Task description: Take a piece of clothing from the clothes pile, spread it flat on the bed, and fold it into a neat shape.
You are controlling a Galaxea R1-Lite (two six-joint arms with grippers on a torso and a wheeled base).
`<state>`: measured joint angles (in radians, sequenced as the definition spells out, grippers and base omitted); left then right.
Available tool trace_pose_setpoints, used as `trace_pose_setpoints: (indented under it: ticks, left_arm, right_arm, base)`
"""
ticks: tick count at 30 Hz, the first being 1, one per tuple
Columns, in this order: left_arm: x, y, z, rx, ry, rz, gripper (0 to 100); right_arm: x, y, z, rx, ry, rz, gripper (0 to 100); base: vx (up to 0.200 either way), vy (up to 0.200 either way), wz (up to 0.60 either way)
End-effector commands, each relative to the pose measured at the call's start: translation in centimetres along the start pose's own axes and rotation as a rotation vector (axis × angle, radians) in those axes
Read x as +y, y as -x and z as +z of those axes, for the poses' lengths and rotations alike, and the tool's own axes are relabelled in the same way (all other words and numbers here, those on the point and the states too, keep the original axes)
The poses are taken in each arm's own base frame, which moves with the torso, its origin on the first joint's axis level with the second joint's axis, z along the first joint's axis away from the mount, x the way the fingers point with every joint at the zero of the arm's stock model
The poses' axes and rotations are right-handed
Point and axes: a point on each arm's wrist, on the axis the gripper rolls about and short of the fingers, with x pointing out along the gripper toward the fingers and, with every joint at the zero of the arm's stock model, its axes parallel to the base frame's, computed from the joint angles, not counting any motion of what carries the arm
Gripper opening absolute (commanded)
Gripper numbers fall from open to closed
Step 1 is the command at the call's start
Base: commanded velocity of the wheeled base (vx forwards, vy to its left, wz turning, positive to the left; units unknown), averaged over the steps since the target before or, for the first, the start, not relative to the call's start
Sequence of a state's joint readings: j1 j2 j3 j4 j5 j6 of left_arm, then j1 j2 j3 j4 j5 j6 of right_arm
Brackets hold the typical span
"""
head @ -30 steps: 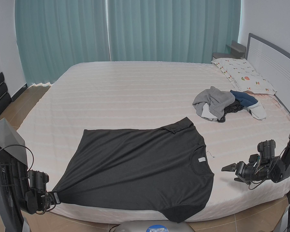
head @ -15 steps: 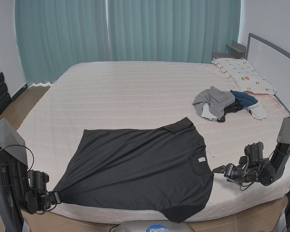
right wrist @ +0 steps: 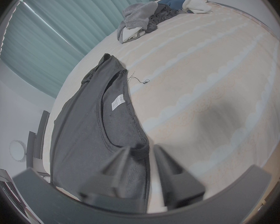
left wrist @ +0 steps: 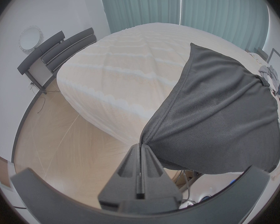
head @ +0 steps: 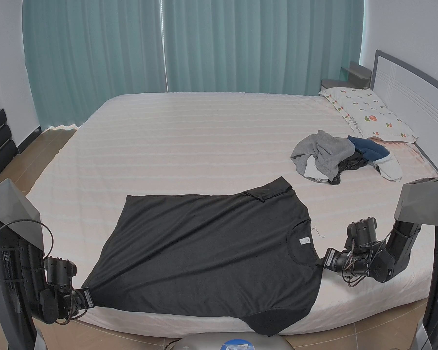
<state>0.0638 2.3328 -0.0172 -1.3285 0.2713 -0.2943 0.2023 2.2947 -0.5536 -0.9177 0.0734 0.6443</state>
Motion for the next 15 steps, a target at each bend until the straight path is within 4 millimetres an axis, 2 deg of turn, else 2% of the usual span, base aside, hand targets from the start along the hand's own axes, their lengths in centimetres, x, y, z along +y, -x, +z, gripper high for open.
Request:
trace_pose_setpoints:
  ticks: [1, 6, 8, 15]
  left_arm:
    - [0.0, 0.2, -0.4, 0.014, -0.003, 0.0, 0]
    - [-0.3, 0.3, -0.6, 0.02, -0.003, -0.007, 0]
    - [-0.5, 0.3, -0.7, 0.025, -0.008, -0.011, 0]
    - [-1.0, 0.5, -1.0, 0.033, -0.006, -0.026, 0]
  right_arm:
    - [-0.1, -0.6, -0.5, 0.008, 0.006, -0.016, 0]
    - [-0.4, -0.1, 0.1, -0.007, -0.005, -0.022, 0]
    - [-0.8, 0.7, 1.1, -0.038, -0.015, -0.025, 0]
    - [-2.1, 1.5, 3.4, -0.103, -0.004, -0.028, 0]
  base:
    - [0.0, 0.0, 0.0]
    - [0.0, 0.0, 0.0]
    - [0.0, 0.0, 0.0]
    - [0.0, 0.0, 0.0]
